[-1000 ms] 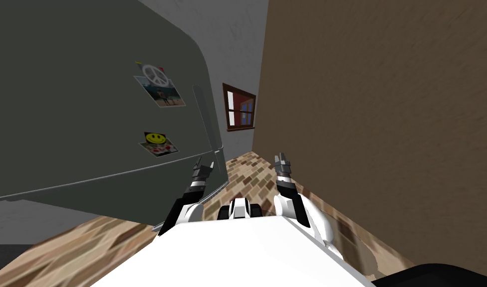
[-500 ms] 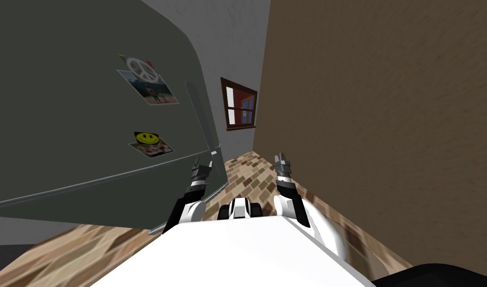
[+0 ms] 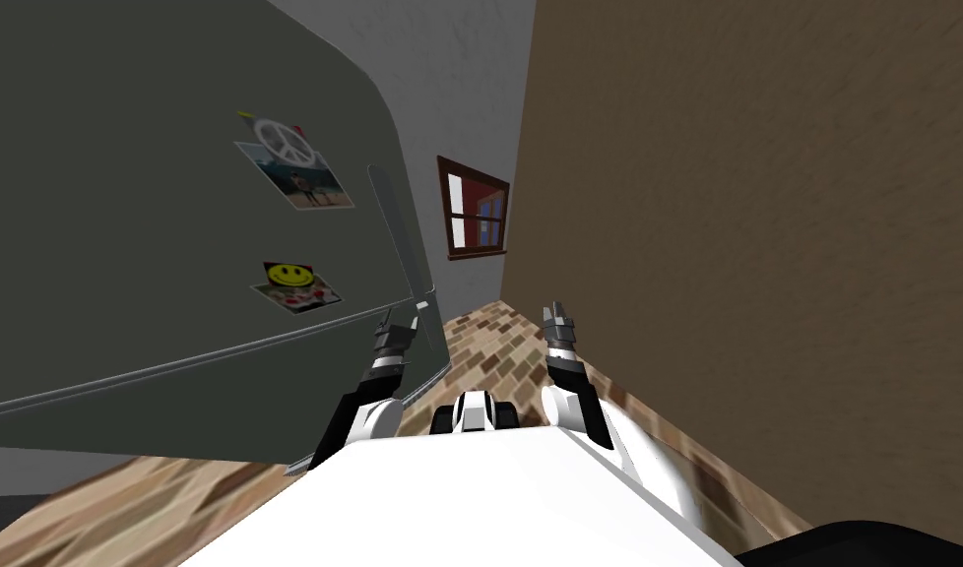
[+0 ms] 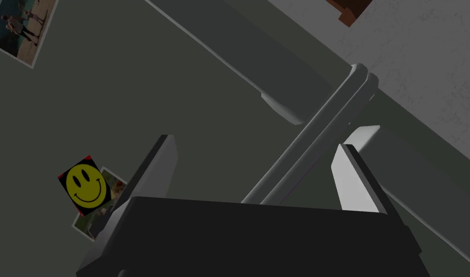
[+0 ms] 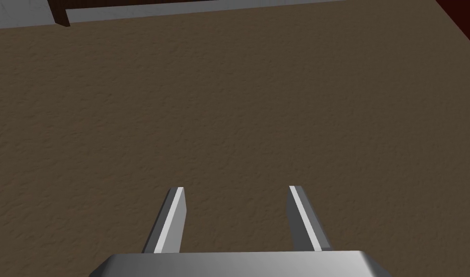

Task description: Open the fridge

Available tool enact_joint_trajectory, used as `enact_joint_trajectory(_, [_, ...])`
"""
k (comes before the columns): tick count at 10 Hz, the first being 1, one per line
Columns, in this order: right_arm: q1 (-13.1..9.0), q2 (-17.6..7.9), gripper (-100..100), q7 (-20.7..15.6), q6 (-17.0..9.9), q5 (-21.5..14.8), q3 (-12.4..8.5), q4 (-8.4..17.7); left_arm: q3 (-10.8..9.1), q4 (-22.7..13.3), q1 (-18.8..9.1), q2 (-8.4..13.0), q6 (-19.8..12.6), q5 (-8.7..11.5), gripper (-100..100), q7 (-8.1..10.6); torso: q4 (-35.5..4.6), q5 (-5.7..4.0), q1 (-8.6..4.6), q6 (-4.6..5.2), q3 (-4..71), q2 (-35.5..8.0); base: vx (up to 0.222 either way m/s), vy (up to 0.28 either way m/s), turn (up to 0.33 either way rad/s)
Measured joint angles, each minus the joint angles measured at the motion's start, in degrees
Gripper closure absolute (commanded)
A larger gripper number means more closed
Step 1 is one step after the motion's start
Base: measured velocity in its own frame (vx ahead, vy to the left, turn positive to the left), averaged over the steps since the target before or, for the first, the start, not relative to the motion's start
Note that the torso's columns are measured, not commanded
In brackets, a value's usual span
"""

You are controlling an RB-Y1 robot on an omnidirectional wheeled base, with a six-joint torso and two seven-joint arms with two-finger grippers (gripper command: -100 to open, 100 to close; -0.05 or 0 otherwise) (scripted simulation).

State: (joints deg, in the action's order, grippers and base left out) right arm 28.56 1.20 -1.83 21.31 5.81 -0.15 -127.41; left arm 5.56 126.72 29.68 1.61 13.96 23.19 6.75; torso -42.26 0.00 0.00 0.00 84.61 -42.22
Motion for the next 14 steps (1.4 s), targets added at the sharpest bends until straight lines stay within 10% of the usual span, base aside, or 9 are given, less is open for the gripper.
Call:
enact_joint_trajectory(1, [0.0,0.0,0,0.0,0.0,0.0,0.0,0.0,-0.03,0.1,0.0,0.0,-0.2,0.0,100,0.0,-0.1,0.0,0.0,0.0,-0.1,-0.2,-0.037,-0.01,-0.011])
enact_joint_trajectory(4, [0.0,0.0,0,0.0,0.0,0.0,0.0,0.0,0.2,-3.3,-1.2,0.2,2.1,-0.4,100,0.4,-0.1,0.01,0.05,0.0,-0.2,-0.3,-0.084,0.004,-0.007])
enact_joint_trajectory(5, [0.0,0.0,0,0.0,0.0,0.0,0.0,0.0,0.19,-3.4,-1.3,0.3,2.3,-0.4,-100,0.45,0.0,0.0,0.01,0.0,0.0,0.0,0.002,-0.002,0.01])
enact_joint_trajectory(14, [0.0,0.0,0,0.0,0.0,0.0,0.0,0.0,-3.07,-4.6,-1.8,7.4,2.2,-0.3,-100,-0.69,0.0,-0.01,-0.02,0.0,0.0,0.0,0.156,-0.03,0.063])
